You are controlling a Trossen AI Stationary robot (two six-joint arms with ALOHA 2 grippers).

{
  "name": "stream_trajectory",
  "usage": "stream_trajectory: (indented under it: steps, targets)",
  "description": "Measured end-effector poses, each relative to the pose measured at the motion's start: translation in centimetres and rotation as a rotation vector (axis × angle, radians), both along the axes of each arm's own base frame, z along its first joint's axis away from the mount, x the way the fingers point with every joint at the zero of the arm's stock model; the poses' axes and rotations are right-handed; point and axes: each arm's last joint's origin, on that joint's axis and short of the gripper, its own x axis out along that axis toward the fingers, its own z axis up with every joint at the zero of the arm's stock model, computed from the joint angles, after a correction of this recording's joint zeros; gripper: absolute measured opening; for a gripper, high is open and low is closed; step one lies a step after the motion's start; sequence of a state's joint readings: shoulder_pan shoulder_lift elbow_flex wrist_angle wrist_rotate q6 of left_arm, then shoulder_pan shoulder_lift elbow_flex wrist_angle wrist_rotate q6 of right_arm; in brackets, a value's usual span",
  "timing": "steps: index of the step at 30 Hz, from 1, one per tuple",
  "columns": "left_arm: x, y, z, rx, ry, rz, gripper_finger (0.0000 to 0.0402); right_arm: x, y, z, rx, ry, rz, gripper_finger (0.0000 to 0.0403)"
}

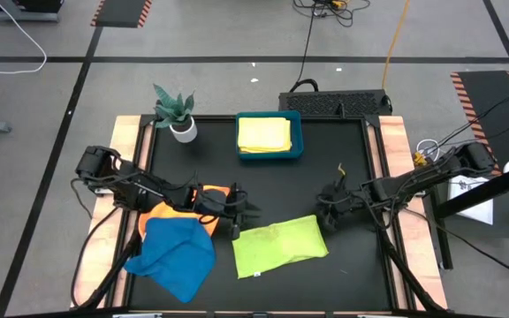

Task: Fold microfiber towels
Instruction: Fold the green microfiber cloth

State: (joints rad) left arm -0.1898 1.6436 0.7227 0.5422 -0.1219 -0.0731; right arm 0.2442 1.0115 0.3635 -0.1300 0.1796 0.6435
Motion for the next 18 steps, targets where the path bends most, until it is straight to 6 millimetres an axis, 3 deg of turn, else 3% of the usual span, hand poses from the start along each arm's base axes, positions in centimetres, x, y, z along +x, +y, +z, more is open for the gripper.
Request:
stream_trajectory:
  steps: [18]
  targets:
    - [0.3, 0.37, 0.58, -0.014, -0.061, -0.064, 0.0106, -0.06, -0.32, -0.23, 0.049, 0.019, 0.012, 0.0131]
